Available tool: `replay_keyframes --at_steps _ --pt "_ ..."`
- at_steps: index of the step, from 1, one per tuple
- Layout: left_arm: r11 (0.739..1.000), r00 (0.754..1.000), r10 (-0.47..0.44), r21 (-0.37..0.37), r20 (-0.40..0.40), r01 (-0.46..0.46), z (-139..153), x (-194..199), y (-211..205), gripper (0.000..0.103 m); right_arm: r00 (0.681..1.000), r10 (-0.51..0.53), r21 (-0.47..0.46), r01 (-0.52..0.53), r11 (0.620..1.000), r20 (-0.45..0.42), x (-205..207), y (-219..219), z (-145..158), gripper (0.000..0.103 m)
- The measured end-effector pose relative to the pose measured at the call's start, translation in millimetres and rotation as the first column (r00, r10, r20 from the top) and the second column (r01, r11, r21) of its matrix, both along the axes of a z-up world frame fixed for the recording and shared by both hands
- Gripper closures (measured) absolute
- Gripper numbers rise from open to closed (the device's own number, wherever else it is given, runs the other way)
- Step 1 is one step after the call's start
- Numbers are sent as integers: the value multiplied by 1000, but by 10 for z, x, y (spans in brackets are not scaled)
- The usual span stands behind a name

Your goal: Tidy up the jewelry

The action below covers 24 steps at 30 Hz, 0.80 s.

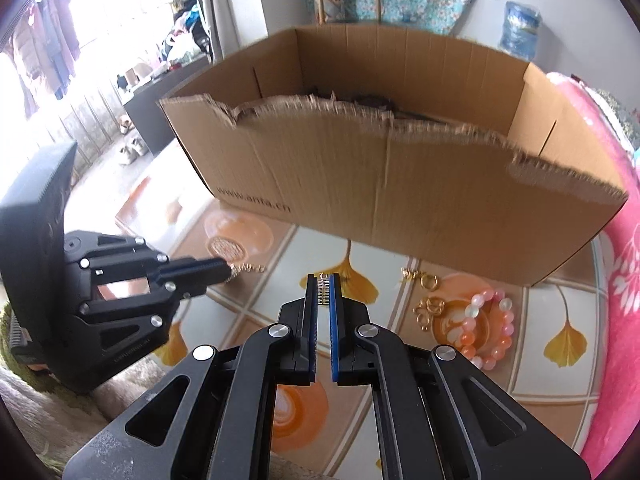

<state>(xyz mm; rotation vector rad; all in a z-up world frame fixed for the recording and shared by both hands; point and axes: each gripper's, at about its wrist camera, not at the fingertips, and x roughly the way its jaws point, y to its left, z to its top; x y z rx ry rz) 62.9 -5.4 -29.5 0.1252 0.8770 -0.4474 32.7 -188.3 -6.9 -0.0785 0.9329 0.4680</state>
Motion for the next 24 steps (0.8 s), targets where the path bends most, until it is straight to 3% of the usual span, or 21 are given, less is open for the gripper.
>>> replay_keyframes --at_steps 6,10,16,20,24 --pt "999 998 -35 -27 58 37 283 -134 41 102 999 -8 56 6 998 36 -33 -144 226 100" --pt "995 989 -71 -66 131 80 663 -221 90 102 996 3 111 -13 994 84 -59 -245 448 100" --pt "970 963 -105 -190 246 155 1418 -179 186 102 979 33 241 -82 967 200 41 -435 998 100" --pt "953 949 -83 -253 305 165 1807 72 219 102 965 42 282 -117 952 260 270 -515 1227 100" --pt "962 965 -64 -242 255 127 1764 522 116 102 968 34 279 -105 955 247 659 -557 1212 100"
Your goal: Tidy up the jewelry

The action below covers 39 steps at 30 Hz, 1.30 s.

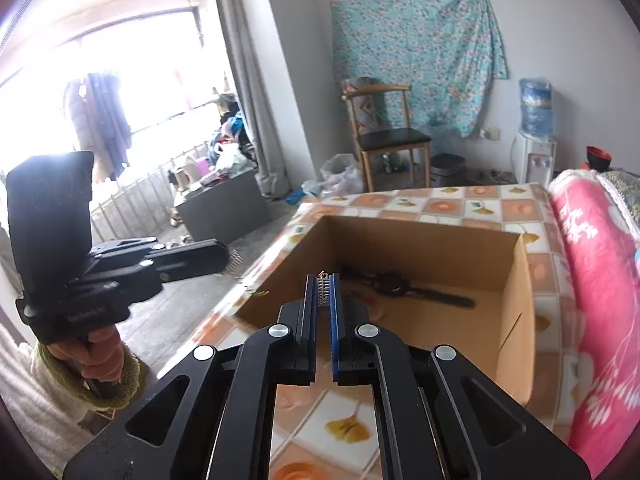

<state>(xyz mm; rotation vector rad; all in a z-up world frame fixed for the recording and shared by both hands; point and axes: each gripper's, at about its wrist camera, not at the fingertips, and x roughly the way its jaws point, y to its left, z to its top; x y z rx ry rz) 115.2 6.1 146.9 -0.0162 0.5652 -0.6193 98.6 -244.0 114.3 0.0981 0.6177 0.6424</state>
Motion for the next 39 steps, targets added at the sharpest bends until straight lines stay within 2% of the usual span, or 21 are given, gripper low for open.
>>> replay_keyframes --at_steps 2,5,9,12,15,20,25,28,33,37,39 --pt "1000 995 16 11 -102 -15 -197 277 -44 102 999 -6 -9 6 1000 -45 165 -11 -94 100" --pt "999 962 36 6 -271 -35 -586 616 -76 102 992 -11 -29 7 1000 -123 372 15 -314 100" --pt "995 941 84 75 -327 -63 -880 770 -145 102 978 -14 -77 -2 997 -209 593 83 -586 100" --pt "991 935 104 110 -338 -70 -951 829 -179 102 970 -10 -88 -12 996 -242 669 125 -671 99" --pt "988 928 123 130 -352 -81 -992 883 -179 102 967 -16 -79 -4 997 -256 739 132 -694 94" --pt "989 924 127 119 -360 -89 -1031 931 -152 96 971 -27 -55 15 998 -237 696 60 -624 87" --pt "989 927 135 100 -351 -106 -978 933 -85 92 975 -59 -49 50 998 -214 623 -30 -530 86" --pt "989 933 143 86 -329 -122 -888 865 -31 92 978 -83 -48 76 996 -190 527 -104 -435 83" --pt "990 952 139 63 -271 -127 -699 649 24 90 984 -124 -47 119 992 -130 278 -225 -248 71" --pt "993 975 113 52 -192 -105 -524 319 51 74 984 -164 -32 162 986 -76 -40 -359 -140 69" --pt "995 984 96 53 -152 -89 -453 110 59 59 982 -177 -9 177 984 -70 -180 -417 -140 68"
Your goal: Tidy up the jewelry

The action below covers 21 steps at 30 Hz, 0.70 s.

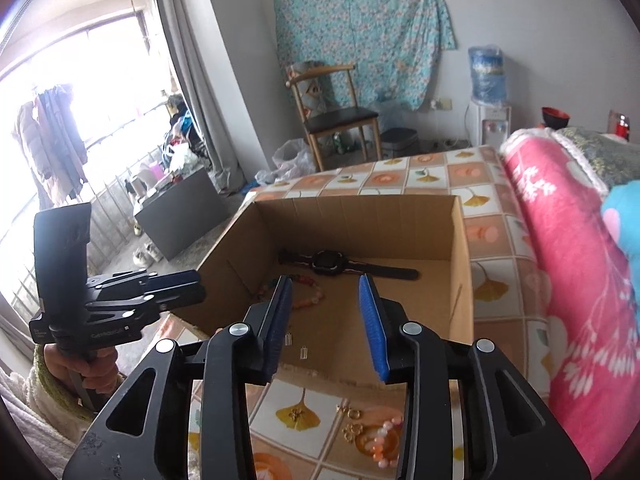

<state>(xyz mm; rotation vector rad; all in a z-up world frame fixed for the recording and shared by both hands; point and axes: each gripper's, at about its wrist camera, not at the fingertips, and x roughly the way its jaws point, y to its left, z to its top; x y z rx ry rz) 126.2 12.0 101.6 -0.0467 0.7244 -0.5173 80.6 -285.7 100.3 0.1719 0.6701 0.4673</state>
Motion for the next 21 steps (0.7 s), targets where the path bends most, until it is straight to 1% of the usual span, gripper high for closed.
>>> replay_keyframes --at_steps 1,3,4,6,9,11,13,14,16,17,19,21 --pt "1000 1000 -8 9 19 8 28 -109 -1 55 1000 -9 15 9 1000 -2 -81 -36 -18 68" --pt "1000 999 -21 22 42 20 59 -272 -1 42 999 -29 24 29 999 -25 -232 -85 -99 68" --pt "999 998 -29 28 49 28 61 -349 -3 39 999 -37 20 38 999 -36 -286 -88 -132 68" --pt "998 997 -60 33 54 58 45 -528 -20 29 997 -41 14 42 999 -71 -391 -98 -240 68" --pt "994 994 -99 55 42 96 -56 -700 -69 22 987 -23 27 28 999 -162 -470 -47 -491 68" --pt "990 995 -100 104 24 97 -200 -761 -148 21 974 -13 26 20 999 -226 -493 22 -696 68" --pt "986 996 -87 145 4 85 -344 -765 -203 21 958 -9 17 15 1000 -287 -497 91 -894 68" --pt "981 997 -71 178 -15 72 -463 -749 -244 21 950 -10 8 13 1000 -312 -492 120 -967 68" --pt "971 998 -48 230 -45 57 -665 -696 -332 21 936 -23 -37 11 999 -352 -450 201 -1126 68" --pt "970 997 -46 236 -61 59 -758 -661 -356 21 930 -34 -69 9 998 -365 -424 236 -1193 68" --pt "966 995 -43 251 -86 63 -902 -619 -395 21 925 -43 -105 3 995 -377 -380 274 -1282 68" --pt "961 993 -40 269 -114 69 -1062 -557 -451 21 918 -36 -102 -5 995 -394 -328 281 -1354 68"
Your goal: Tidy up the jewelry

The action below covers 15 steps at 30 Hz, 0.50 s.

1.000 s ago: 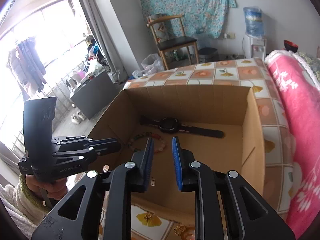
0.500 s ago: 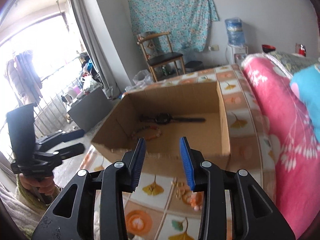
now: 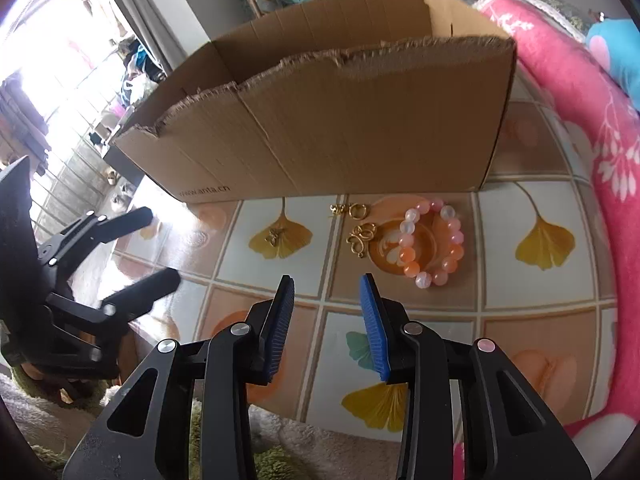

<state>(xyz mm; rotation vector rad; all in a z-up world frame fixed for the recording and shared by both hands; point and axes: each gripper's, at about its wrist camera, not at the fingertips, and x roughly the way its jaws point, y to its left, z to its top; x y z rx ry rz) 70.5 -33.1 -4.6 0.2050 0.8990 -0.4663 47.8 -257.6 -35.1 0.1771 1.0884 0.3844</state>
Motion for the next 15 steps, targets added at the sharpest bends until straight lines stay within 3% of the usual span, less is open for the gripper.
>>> replay_keyframes --at_steps 8,11,15 --pt "998 999 -37 60 0 37 -254 60 -167 21 998 -47 -15 46 999 -39 189 -172 -148 71" --pt "994 999 -50 96 0 49 -323 73 -219 21 996 -80 -60 78 995 -25 263 -238 -144 71" --pt "996 999 -50 74 -11 50 -340 111 -202 18 995 -103 -49 102 994 -16 332 -283 -105 69"
